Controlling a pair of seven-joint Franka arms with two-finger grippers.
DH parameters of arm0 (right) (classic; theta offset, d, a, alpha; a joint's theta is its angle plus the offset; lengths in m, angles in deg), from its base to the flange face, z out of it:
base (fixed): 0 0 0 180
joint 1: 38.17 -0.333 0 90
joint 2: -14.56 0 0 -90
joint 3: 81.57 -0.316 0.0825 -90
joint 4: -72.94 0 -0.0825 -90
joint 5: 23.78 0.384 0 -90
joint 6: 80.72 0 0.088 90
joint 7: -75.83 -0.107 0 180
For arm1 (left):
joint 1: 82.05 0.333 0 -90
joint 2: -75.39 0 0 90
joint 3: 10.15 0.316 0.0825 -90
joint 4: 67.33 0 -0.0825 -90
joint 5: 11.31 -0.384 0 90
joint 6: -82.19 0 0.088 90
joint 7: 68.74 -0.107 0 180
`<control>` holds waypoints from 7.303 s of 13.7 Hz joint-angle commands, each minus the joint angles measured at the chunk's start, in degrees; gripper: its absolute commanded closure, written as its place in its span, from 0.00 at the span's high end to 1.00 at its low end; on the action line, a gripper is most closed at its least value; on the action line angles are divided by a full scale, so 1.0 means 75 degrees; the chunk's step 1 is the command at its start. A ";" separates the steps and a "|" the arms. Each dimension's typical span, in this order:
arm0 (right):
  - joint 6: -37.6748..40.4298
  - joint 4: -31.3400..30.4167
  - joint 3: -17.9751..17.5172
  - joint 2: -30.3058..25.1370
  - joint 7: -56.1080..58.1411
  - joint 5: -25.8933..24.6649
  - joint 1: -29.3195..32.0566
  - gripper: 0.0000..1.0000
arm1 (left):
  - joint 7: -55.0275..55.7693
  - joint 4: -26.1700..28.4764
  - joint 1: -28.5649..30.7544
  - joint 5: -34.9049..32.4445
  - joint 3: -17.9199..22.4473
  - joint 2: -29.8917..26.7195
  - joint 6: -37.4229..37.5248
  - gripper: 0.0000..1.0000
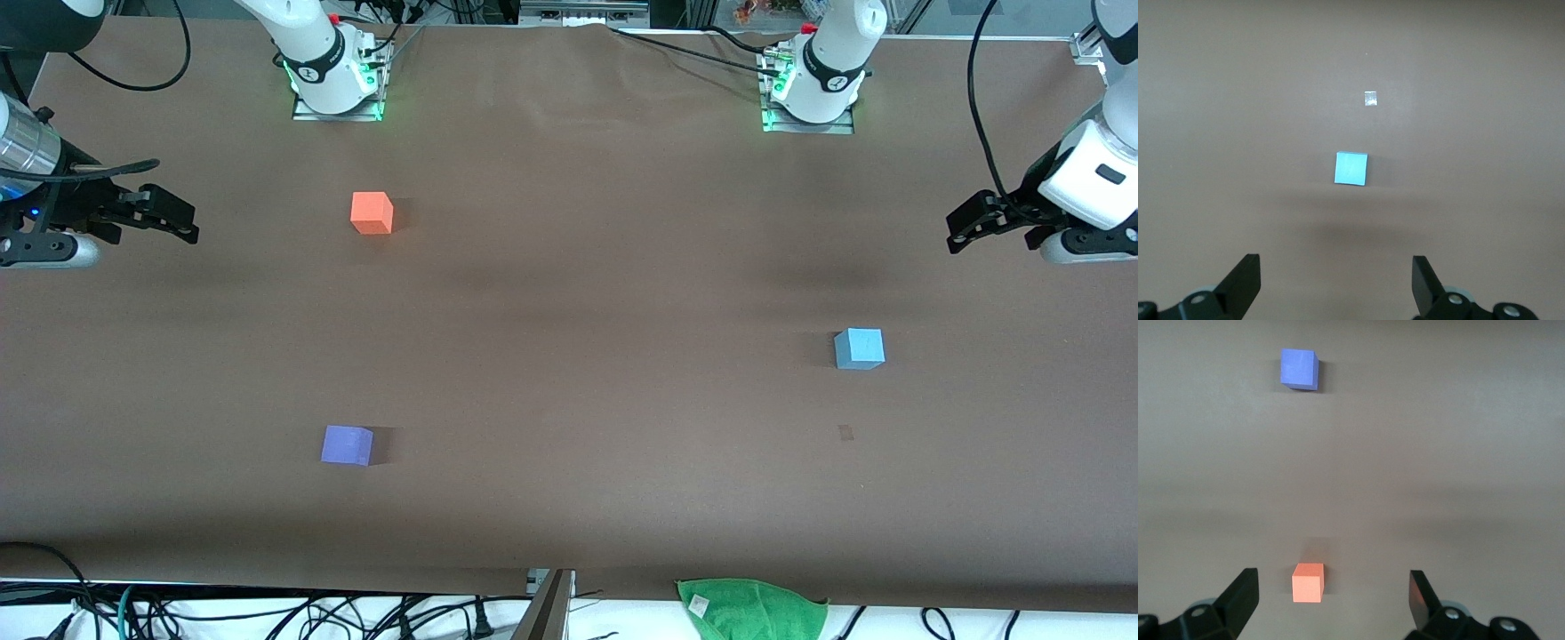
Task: Place blue block between orange and purple blocks
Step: 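Move the left gripper down toward the light-blue cube, then close the left gripper on the light-blue cube and lift it, then carry the light-blue cube with the left gripper toward the table's middle, then release the cube with the left gripper and raise it away, then reach the right gripper to the light-blue cube while the left gripper withdraws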
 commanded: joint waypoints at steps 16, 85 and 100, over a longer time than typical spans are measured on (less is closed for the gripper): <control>0.0108 0.0074 -0.0037 -0.0029 0.0142 -0.0006 0.0033 0.99 | 0.0130 -0.0764 0.0063 0.0150 -0.0038 0.0518 0.0829 1.00; -0.0314 0.0098 -0.0282 0.1271 0.0577 0.0522 -0.0187 0.99 | 0.0495 0.0138 -0.0432 -0.0002 -0.2499 0.1928 -0.0521 1.00; -0.5008 0.0215 -0.0295 0.3964 -0.6017 0.0780 -0.4863 0.99 | 0.0224 -0.2450 0.0577 -0.0904 -0.2511 0.2487 0.0537 1.00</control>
